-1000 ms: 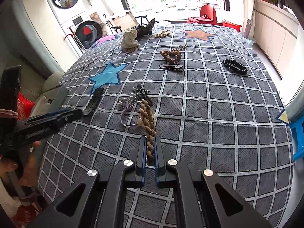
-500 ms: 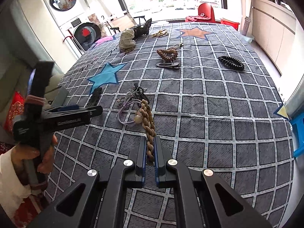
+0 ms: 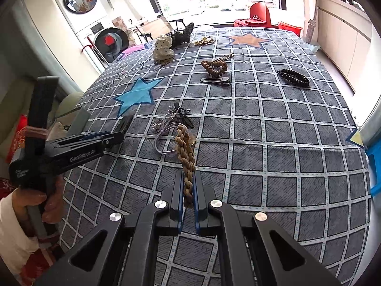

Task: Organize jewelry
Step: 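Grasp the black snap clip with the left tool while the right tool grasps the braided cord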

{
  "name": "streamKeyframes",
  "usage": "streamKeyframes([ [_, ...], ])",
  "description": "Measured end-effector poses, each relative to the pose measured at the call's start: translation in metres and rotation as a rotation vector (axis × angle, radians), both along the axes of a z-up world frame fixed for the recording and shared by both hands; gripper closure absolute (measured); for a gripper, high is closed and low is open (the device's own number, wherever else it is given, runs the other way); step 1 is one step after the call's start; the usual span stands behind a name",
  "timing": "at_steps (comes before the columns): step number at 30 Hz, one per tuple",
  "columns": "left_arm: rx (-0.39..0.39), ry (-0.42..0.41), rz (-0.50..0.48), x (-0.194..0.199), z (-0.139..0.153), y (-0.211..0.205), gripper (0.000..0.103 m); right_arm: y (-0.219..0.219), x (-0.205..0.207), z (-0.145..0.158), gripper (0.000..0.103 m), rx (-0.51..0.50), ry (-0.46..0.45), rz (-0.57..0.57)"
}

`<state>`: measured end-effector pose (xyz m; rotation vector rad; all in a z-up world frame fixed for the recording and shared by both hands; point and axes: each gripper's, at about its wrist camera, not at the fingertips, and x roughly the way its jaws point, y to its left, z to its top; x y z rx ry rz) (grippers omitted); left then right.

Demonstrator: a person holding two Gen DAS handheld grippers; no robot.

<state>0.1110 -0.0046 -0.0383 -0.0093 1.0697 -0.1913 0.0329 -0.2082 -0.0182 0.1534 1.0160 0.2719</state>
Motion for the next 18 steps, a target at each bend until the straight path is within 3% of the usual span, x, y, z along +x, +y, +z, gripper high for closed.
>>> streamKeyframes([
  [18, -0.088, -0.172, 0.040, -0.067, 0.068, 0.052, 0.071, 0.052, -0.010, 0.039, 0.095, 0.007, -0.041, 0.078],
])
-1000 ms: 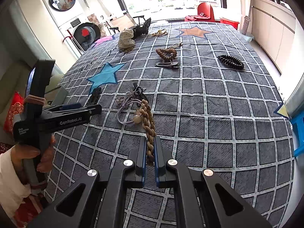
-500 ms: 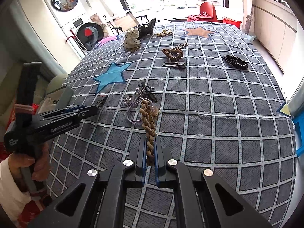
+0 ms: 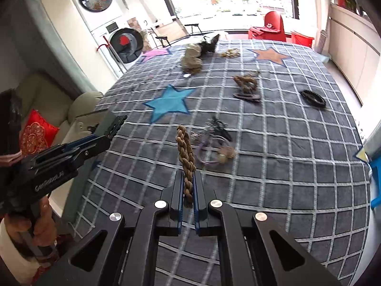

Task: Organize jewelry
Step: 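Grasp the black snap clip with the left tool while the right tool grasps the braided cord, then carry the snap clip and braided cord to the beige tray and release both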

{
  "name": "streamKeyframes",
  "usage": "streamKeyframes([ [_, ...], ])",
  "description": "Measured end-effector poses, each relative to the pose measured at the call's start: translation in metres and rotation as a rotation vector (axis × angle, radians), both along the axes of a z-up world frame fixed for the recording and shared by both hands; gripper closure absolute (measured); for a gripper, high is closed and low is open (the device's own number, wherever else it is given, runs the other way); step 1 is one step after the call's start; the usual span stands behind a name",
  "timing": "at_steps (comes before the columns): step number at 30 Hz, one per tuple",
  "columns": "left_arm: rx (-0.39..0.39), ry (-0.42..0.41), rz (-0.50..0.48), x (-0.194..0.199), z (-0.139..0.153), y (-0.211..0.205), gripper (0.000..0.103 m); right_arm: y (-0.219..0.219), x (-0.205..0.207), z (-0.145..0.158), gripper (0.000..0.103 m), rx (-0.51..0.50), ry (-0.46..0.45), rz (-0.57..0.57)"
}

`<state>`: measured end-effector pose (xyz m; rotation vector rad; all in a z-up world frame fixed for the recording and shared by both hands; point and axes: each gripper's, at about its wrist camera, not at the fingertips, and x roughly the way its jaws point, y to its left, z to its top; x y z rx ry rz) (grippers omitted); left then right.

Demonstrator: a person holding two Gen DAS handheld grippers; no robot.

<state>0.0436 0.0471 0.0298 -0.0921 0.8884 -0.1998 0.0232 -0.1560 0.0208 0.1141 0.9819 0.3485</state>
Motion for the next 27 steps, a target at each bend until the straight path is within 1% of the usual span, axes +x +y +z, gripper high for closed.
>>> streamKeyframes([
  [6, -0.007, -0.027, 0.040, -0.021, 0.007, 0.034, 0.071, 0.034, 0.000, 0.012, 0.095, -0.015, -0.014, 0.063],
  [11, -0.008, -0.048, 0.090, -0.044, 0.009, 0.064, 0.071, 0.063, -0.001, 0.014, 0.095, 0.010, -0.005, 0.103],
  [20, 0.006, -0.048, 0.235, -0.085, 0.000, 0.141, 0.071, 0.135, 0.006, 0.013, 0.095, 0.034, 0.023, 0.237],
  [23, 0.018, -0.042, 0.272, -0.089, -0.003, 0.161, 0.071, 0.163, 0.009, 0.009, 0.095, 0.032, 0.039, 0.288],
  [27, 0.029, -0.041, 0.314, -0.083, -0.007, 0.190, 0.071, 0.192, 0.020, 0.005, 0.095, 0.029, 0.066, 0.324],
])
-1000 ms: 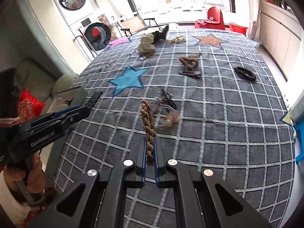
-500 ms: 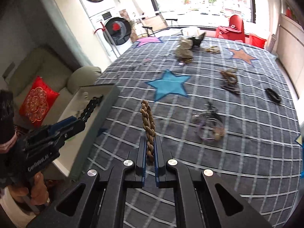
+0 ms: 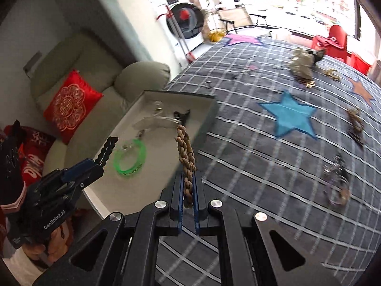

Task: Organize jewelry
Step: 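Carry the snap clip and braided cord to the beige tray and release both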

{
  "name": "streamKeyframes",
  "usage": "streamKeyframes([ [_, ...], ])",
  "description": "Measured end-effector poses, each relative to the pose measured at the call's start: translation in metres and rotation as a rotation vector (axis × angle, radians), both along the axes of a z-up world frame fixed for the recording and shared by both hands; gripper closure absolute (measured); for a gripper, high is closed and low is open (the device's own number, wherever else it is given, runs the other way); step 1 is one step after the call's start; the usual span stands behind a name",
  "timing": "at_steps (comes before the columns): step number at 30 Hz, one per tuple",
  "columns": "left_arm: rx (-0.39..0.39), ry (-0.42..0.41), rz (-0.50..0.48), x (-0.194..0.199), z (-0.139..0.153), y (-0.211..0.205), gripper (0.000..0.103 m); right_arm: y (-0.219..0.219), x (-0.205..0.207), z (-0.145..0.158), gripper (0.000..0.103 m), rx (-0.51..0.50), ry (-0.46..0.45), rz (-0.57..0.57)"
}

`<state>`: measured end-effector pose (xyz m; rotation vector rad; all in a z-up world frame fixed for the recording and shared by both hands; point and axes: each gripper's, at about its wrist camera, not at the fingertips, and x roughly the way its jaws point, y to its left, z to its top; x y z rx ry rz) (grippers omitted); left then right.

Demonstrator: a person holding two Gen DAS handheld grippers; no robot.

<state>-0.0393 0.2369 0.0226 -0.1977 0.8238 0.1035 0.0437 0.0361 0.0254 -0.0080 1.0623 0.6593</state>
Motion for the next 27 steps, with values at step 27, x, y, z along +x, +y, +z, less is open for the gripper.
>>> streamKeyframes([
  [27, -0.008, 0.145, 0.082, -0.004, -0.059, 0.043, 0.071, 0.110, 0.037, -0.074, 0.095, -0.116, 0.138, 0.119],
])
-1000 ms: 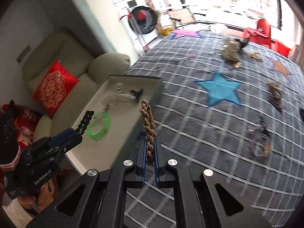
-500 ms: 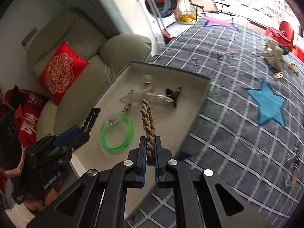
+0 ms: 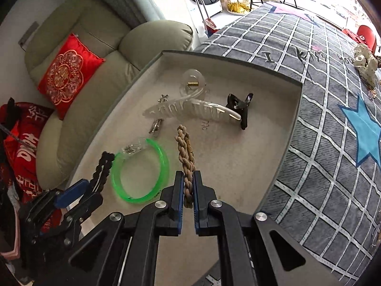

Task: Organize jewelry
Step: 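Carry the snap clip and braided cord to the beige tray and release both, then move both tools back over the bed toward the keychain and beaded hair ties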

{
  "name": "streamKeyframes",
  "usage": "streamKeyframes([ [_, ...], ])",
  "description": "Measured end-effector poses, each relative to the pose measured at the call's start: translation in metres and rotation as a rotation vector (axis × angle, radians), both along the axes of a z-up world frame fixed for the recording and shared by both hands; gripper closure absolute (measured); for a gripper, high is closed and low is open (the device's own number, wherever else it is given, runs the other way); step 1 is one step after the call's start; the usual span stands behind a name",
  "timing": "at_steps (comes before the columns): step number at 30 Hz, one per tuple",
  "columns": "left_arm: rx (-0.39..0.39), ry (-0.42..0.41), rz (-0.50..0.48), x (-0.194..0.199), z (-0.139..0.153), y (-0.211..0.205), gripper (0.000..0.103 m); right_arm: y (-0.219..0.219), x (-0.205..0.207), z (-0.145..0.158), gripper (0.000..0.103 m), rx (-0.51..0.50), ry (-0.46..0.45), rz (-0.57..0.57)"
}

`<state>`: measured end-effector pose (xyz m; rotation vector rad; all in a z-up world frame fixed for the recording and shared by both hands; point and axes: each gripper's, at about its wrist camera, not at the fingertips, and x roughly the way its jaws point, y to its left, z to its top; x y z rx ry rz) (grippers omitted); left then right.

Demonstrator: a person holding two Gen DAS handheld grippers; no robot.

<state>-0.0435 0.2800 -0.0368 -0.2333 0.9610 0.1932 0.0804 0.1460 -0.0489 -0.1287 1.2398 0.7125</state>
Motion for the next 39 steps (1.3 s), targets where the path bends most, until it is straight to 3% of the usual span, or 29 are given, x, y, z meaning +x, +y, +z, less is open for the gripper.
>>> streamKeyframes([
  [10, 0.041, 0.008, 0.010, 0.000, 0.000, -0.005, 0.070, 0.005, 0.001, -0.005, 0.094, -0.023, 0.002, 0.004],
  [12, 0.049, 0.009, 0.015, 0.000, 0.002, -0.005, 0.070, 0.006, 0.001, -0.005, 0.088, -0.019, 0.008, 0.003],
  [14, 0.050, 0.007, 0.019, -0.001, 0.003, -0.006, 0.070, 0.004, 0.000, -0.002, 0.061, -0.017, -0.001, 0.003],
  [15, 0.052, 0.007, 0.023, -0.001, 0.004, -0.006, 0.070, 0.005, 0.000, -0.001, 0.055, -0.017, -0.007, 0.002],
  [16, 0.053, 0.007, 0.026, -0.001, 0.005, -0.006, 0.070, 0.004, -0.001, 0.001, 0.049, -0.016, -0.016, 0.002],
  [18, 0.053, 0.008, 0.029, -0.001, 0.005, -0.006, 0.070, 0.001, -0.003, 0.005, 0.049, -0.006, -0.023, -0.001],
  [20, 0.053, 0.013, 0.028, 0.000, 0.006, -0.007, 0.048, -0.003, -0.004, 0.011, 0.049, 0.000, -0.023, -0.007],
  [21, 0.059, 0.004, 0.033, 0.000, 0.009, -0.008, 0.030, -0.004, -0.005, 0.014, 0.049, 0.001, -0.027, -0.002],
  [28, 0.075, -0.035, 0.014, 0.000, 0.024, -0.021, 0.026, -0.029, -0.011, 0.035, 0.046, 0.042, -0.053, -0.042],
  [29, 0.080, -0.038, 0.011, 0.000, 0.027, -0.023, 0.021, -0.035, -0.013, 0.037, 0.044, 0.048, -0.058, -0.050],
  [30, 0.085, -0.044, 0.011, 0.000, 0.030, -0.025, 0.002, -0.040, -0.015, 0.040, 0.041, 0.052, -0.060, -0.058],
  [32, 0.099, -0.070, 0.010, -0.001, 0.038, -0.031, 0.000, -0.050, -0.017, 0.043, 0.033, 0.064, -0.061, -0.073],
  [39, 0.129, -0.088, -0.055, 0.004, 0.057, -0.064, 0.000, -0.107, -0.022, 0.056, 0.022, 0.119, -0.067, -0.160],
])
